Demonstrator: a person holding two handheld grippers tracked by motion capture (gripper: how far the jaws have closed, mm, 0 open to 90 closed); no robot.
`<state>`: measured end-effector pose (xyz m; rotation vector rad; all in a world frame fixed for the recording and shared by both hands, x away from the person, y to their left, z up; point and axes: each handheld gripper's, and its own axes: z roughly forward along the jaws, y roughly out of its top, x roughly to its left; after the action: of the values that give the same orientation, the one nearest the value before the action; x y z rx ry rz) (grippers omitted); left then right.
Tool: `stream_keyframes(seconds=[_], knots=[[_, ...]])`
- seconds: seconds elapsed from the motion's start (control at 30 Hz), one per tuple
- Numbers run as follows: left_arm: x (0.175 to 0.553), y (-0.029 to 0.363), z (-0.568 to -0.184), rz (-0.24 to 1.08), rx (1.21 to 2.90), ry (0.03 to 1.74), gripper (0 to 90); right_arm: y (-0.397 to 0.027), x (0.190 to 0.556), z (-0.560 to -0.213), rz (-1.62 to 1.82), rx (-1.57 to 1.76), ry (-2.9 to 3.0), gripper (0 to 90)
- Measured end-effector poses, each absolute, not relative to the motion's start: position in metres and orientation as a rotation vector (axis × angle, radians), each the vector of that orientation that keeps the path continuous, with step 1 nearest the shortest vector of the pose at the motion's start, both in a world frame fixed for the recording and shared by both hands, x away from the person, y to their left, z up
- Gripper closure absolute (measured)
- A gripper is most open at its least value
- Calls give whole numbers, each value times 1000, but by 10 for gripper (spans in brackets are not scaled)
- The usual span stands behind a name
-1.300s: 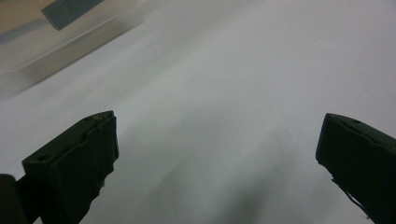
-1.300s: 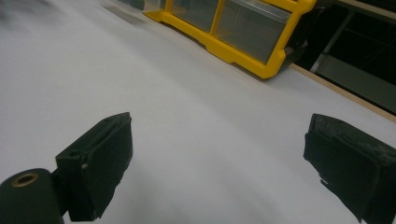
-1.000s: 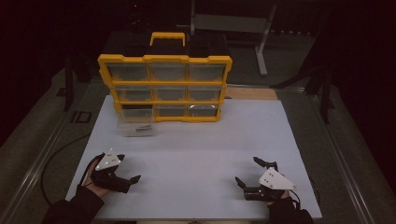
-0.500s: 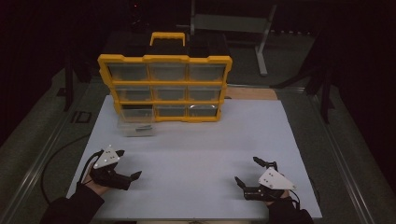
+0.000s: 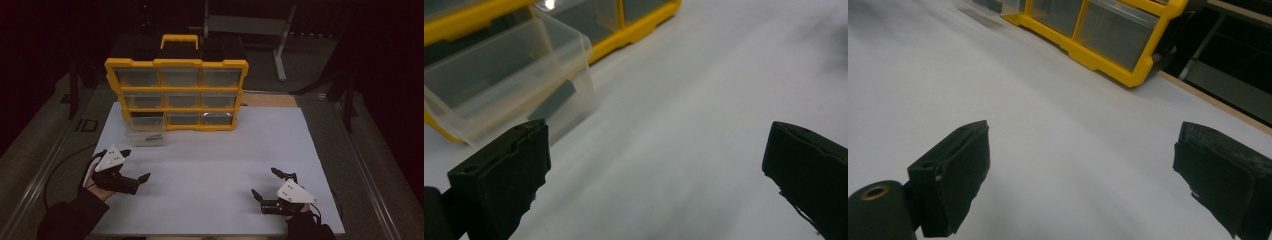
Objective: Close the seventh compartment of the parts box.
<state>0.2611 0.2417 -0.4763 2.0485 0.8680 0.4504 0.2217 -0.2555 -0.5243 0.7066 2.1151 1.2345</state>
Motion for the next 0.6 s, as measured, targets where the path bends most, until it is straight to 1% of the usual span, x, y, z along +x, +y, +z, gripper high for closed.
stream_keyframes(seconds=[0.17,0.4,0.6], knots=[[264,240,-470,483,2040,890,0,-256,222,-524,1234,708,2115,80],[270,236,-468,552,2001,963,0,-255,222,-524,1235,708,2113,80],[272,232,-473,560,1991,984,0,-255,222,-524,1234,707,2114,80]])
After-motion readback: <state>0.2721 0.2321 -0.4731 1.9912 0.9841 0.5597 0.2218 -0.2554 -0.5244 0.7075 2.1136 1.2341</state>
